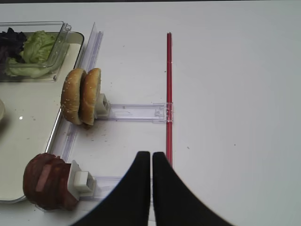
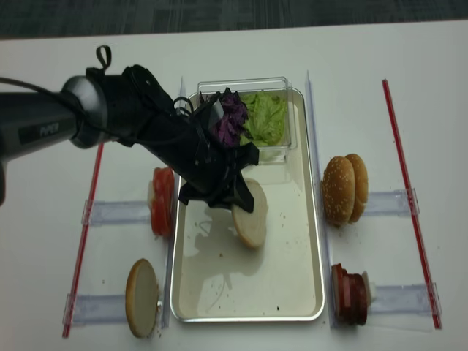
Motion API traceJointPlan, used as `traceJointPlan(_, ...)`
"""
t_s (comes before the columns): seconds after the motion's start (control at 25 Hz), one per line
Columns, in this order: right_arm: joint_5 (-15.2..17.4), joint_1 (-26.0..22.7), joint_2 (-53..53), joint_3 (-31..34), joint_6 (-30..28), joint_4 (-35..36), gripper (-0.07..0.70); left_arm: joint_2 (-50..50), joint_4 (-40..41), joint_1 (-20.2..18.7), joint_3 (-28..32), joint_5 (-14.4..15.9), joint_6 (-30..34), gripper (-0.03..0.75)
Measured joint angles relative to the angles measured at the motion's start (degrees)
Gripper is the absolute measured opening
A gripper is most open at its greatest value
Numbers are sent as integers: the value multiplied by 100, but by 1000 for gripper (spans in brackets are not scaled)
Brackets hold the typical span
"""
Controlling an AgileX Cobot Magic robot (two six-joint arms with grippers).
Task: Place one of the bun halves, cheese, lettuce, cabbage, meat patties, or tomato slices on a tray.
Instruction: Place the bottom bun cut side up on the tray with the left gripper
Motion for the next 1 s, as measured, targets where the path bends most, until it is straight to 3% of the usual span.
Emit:
traceJointPlan(0.2, 0, 0, 0, 0, -13, 0, 483, 0, -115, 0, 317, -75, 227, 24)
traceJointPlan(1.0, 0, 0, 0, 0, -13, 0, 483, 0, -280, 0, 326, -316, 368, 49)
